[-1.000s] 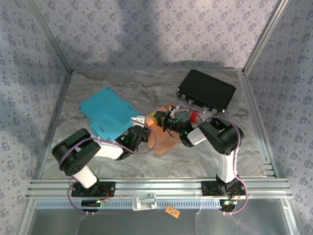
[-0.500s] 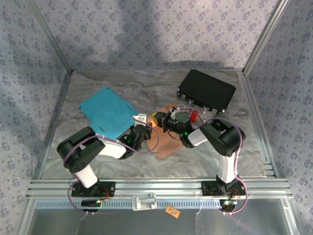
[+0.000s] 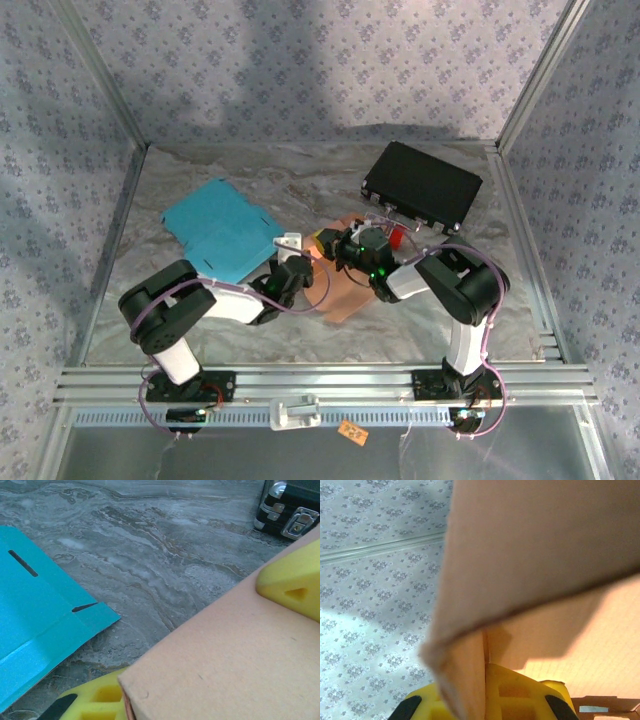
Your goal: Fold the paper box
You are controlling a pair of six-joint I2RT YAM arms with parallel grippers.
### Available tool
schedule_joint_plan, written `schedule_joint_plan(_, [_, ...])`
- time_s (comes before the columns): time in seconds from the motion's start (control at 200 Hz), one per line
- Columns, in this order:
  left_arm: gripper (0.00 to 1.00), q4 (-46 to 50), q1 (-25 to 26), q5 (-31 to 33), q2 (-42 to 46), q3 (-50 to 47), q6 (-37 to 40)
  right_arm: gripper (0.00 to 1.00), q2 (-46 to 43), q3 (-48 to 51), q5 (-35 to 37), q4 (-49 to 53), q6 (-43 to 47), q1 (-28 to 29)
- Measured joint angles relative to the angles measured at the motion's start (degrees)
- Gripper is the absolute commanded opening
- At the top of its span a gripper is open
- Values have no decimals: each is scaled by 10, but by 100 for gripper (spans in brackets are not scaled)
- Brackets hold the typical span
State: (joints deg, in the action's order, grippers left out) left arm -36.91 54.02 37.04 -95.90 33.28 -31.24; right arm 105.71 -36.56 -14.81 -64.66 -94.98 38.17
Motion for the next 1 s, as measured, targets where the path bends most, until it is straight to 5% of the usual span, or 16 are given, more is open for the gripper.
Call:
schedule_joint_plan(0.125, [0,58,8,30,-5,28,-43,0,-1,0,13,2,0,5])
schedule_joint_plan(0.32, [0,223,23,92,-10,109,-143,2,-12,0,33,10,-2,10])
schedule_joint_plan(0.535, [0,332,35,117,-11,156,-205,44,-45,-2,42,63,4,16])
schedule_joint_plan(0.615, [0,370,32,117,-10,171,-223,67,-69,-2,35,107,5,12])
schedule_joint_plan(0.815, [0,490,-9,30,35,200,-263,88,-252,-36,42,406,75,-48])
schedule_joint_plan(0.999, [0,584,-77,-101,75,217,-266,86,-391,-145,70,669,167,-101])
